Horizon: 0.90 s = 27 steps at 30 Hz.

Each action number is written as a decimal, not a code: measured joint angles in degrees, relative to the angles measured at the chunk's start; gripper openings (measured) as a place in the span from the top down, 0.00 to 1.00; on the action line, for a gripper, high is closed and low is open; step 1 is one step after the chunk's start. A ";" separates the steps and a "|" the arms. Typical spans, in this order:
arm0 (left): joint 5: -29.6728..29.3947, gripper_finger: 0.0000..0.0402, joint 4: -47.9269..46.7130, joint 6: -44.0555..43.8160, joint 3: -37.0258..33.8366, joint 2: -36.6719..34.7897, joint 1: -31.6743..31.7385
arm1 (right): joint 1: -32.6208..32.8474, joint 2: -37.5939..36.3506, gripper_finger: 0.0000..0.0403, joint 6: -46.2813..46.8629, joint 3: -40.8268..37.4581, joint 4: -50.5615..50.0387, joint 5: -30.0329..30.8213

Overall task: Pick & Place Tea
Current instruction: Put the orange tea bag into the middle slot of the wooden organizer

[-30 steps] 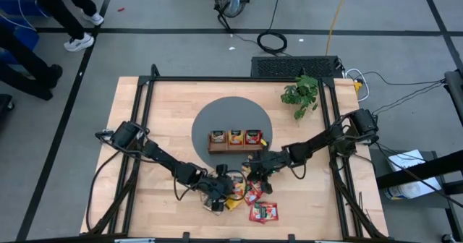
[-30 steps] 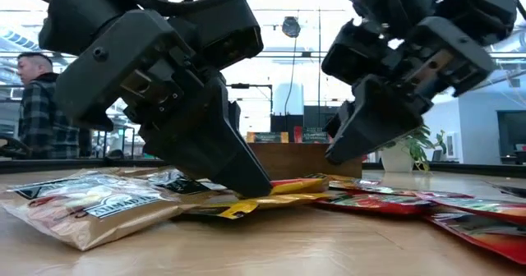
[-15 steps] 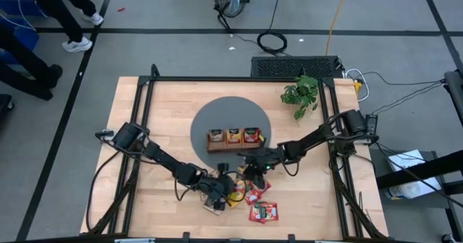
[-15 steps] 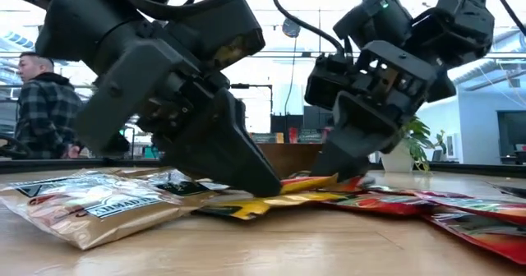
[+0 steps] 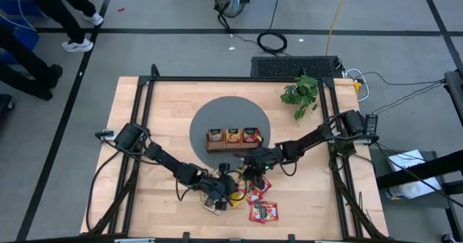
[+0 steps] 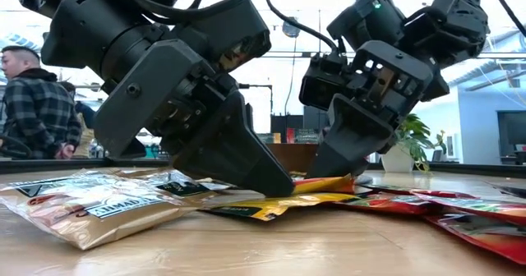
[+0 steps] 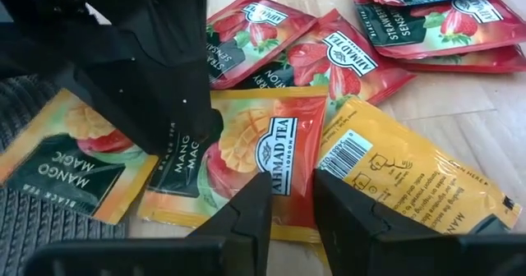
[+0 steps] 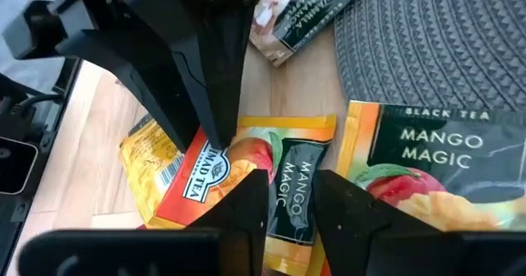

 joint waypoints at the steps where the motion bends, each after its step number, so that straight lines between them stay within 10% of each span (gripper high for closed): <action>1: -0.14 0.77 0.00 -0.22 0.00 0.00 0.00 | 0.00 0.01 0.81 -0.25 0.00 -1.16 -0.47; 27: -3.91 0.77 0.80 3.73 -0.24 -1.46 -1.90 | 1.68 -6.31 1.00 -6.98 -0.55 -4.99 -4.83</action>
